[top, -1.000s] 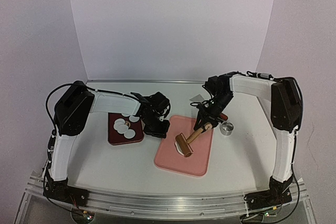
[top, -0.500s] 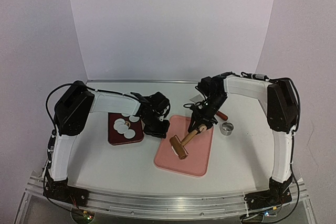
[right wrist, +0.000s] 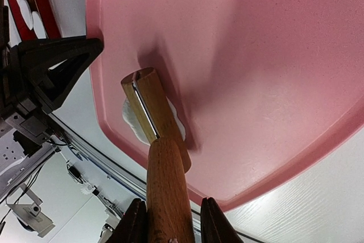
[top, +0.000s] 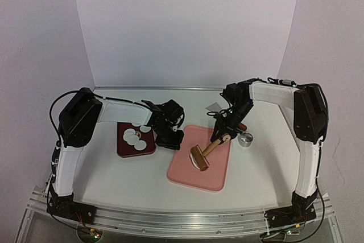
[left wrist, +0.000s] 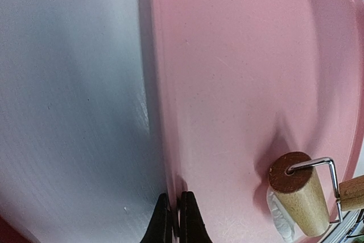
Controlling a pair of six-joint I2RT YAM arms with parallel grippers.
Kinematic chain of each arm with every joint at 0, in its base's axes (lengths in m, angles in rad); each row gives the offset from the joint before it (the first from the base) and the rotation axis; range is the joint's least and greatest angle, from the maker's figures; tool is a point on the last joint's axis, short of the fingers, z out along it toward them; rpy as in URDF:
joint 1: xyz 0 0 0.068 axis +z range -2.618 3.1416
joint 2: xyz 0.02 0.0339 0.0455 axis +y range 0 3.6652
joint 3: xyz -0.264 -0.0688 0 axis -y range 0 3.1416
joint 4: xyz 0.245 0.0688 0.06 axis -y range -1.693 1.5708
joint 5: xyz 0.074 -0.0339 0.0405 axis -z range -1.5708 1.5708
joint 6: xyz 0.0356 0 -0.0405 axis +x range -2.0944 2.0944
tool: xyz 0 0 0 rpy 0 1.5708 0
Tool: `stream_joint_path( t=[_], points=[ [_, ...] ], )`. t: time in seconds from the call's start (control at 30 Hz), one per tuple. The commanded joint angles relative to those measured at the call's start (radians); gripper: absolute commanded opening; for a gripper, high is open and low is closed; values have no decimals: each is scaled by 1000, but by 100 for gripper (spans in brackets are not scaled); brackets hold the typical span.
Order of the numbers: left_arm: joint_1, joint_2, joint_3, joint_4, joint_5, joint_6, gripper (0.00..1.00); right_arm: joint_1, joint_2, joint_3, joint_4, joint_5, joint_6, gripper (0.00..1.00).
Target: Roll out the dumpling wrappers from the dough
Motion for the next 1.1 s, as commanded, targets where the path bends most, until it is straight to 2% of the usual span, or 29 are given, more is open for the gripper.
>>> stream_joint_path(
  t=[0.0,0.17,0.27,0.4,0.7,1.07],
  points=[
    [-1,9,15,14,-9,-9,0,55,145,-56,-92,452,-25,0],
    [-1,15,24,13,-5,-11,0,144,223,-17,-89,417,-26,0],
    [-2,15,25,13,-4,-13,0,155,227,-17,-93,438,-26,0],
    [-2,11,18,15,-6,-20,0,140,196,-25,-101,475,-9,0],
    [-1,-2,0,21,-12,-26,0,16,89,-86,-107,517,-13,0],
    [-2,-16,-15,26,-15,-30,0,46,113,-121,-83,477,-20,0]
  ],
)
